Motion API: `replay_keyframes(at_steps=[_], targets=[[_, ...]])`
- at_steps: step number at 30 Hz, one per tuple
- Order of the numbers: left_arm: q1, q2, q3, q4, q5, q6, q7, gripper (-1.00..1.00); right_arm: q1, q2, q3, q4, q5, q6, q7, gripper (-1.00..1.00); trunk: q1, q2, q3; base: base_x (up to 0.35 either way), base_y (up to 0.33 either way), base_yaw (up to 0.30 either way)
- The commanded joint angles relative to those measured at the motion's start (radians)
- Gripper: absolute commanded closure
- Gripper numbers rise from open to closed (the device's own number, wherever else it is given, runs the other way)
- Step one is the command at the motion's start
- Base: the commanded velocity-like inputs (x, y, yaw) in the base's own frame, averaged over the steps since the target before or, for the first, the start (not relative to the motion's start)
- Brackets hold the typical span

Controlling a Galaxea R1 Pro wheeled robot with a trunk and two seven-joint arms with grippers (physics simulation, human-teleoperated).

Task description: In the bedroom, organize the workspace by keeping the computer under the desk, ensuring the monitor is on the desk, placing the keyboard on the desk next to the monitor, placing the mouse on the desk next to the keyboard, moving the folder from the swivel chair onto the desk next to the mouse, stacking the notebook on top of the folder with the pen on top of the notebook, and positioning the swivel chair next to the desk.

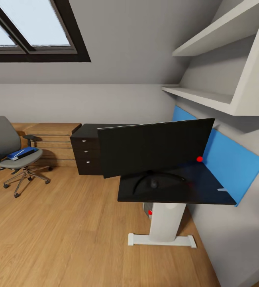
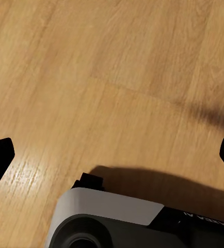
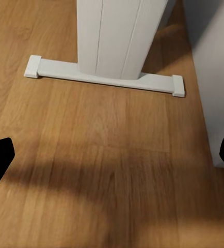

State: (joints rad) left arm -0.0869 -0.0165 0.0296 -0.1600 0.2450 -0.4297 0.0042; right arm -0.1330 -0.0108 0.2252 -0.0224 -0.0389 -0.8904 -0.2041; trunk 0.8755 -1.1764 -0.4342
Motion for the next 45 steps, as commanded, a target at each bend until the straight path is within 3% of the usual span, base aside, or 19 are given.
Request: replay_keyframes(at_steps=[1, 19, 31, 39, 45], targets=[[-0.001, 0.0, 0.003, 0.0, 0.0, -0.003, 0.0, -1.0, -0.001, 0.0, 0.009, 0.0, -0.004, -0.002, -0.005, -1.0, 0.0, -0.001, -0.001, 0.0, 0.0, 0.0], [-0.001, -0.002, 0.0, 0.0, -0.002, -0.003, 0.0, -1.0, -0.001, 0.0, 0.009, 0.001, -0.004, 0.001, -0.004, -1.0, 0.0, -0.001, -0.001, 0.0, 0.0, 0.0], [-0.001, -0.002, -0.002, 0.0, -0.003, -0.003, 0.0, -1.0, -0.001, 0.0, 0.011, 0.001, -0.003, 0.01, -0.003, -1.0, -0.046, 0.083, 0.037, 0.0, 0.0, 0.0], [-0.001, -0.002, -0.001, 0.0, -0.001, -0.002, 0.0, -1.0, -0.001, 0.001, 0.011, -0.008, -0.003, 0.063, -0.003, -1.0, -0.077, 0.139, 0.062, 0.0, 0.0, 0.0], [-0.001, -0.002, -0.001, 0.0, -0.001, -0.001, 0.0, -1.0, -0.001, 0.003, 0.009, -0.099, -0.004, 0.126, -0.008, -1.0, -0.1, 0.181, 0.08, 0.0, 0.0, 0.0]])
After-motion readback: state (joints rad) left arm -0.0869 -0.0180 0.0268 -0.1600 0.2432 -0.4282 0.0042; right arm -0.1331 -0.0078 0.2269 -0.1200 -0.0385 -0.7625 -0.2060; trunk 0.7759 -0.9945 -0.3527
